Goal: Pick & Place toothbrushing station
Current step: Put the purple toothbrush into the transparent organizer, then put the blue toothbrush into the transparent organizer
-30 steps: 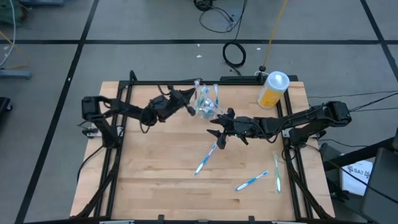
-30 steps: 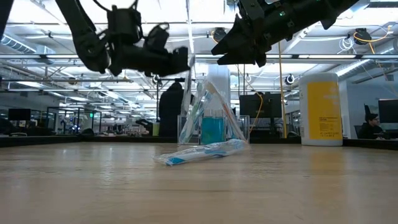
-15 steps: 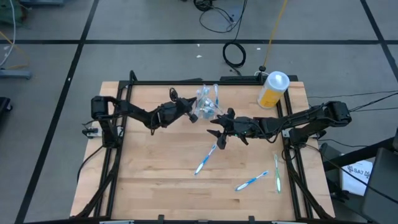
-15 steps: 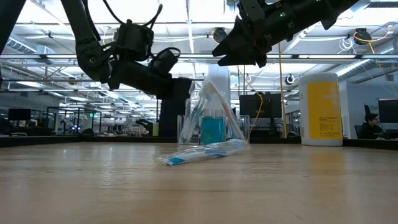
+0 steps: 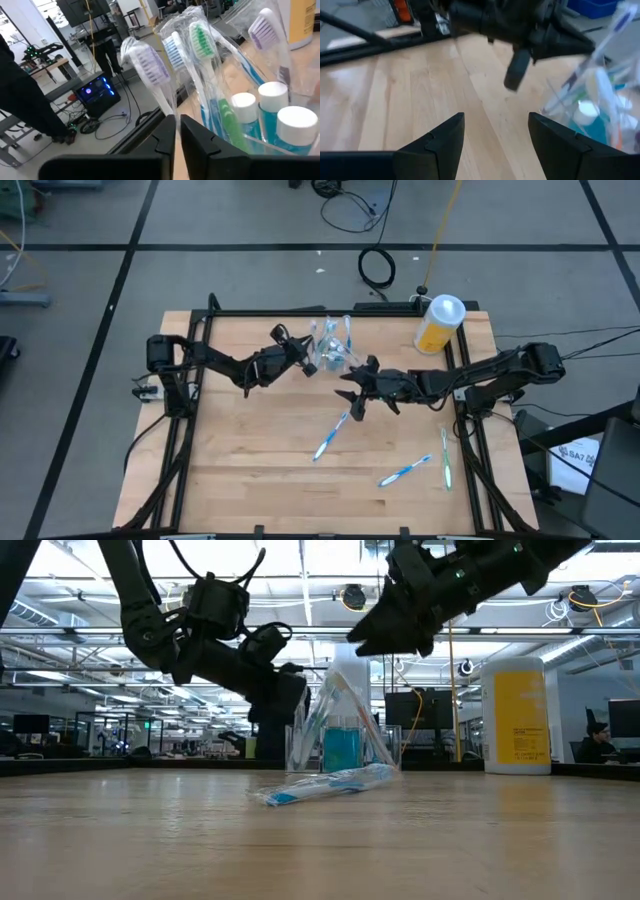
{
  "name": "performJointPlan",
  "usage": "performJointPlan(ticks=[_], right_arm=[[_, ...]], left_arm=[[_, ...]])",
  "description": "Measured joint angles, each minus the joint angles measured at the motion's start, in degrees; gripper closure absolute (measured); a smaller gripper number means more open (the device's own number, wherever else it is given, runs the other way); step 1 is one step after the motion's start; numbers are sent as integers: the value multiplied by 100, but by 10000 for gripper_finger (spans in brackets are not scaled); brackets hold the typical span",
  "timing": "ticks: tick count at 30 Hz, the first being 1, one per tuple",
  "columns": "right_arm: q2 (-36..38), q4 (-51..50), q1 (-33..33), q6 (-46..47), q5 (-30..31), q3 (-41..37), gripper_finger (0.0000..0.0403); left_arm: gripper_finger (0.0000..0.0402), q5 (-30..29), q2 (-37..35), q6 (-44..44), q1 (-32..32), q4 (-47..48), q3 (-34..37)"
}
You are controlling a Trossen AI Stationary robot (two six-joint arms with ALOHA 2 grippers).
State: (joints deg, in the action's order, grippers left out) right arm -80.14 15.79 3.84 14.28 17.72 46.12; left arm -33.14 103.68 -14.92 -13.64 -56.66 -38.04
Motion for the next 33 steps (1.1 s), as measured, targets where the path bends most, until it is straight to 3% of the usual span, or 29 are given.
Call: performJointPlan(ticks=[9,15,19,22,28,30,33], right_arm=[[0,33,2,416,6,-225,190],[0,27,2,477,2,-324,190],[0,25,2,479,-2,-422,190],[0,25,2,478,-2,-491,190],[0,27,2,479,-2,-546,190],[0,29,2,479,-2,-546,190],[0,31,2,479,-2,-546,190]], left_arm=[[289,3,-105,181,136,224,-6],[246,-77,-778,297,472,1351,-15],[233,-14,-1373,1017,781,2362,-17],[232,653,-1740,1925,1024,2955,-17],[231,3001,-1861,3716,1486,3103,-22],[231,3206,-1713,4167,1725,3043,-24],[231,2837,-1340,4569,2135,2911,-20]])
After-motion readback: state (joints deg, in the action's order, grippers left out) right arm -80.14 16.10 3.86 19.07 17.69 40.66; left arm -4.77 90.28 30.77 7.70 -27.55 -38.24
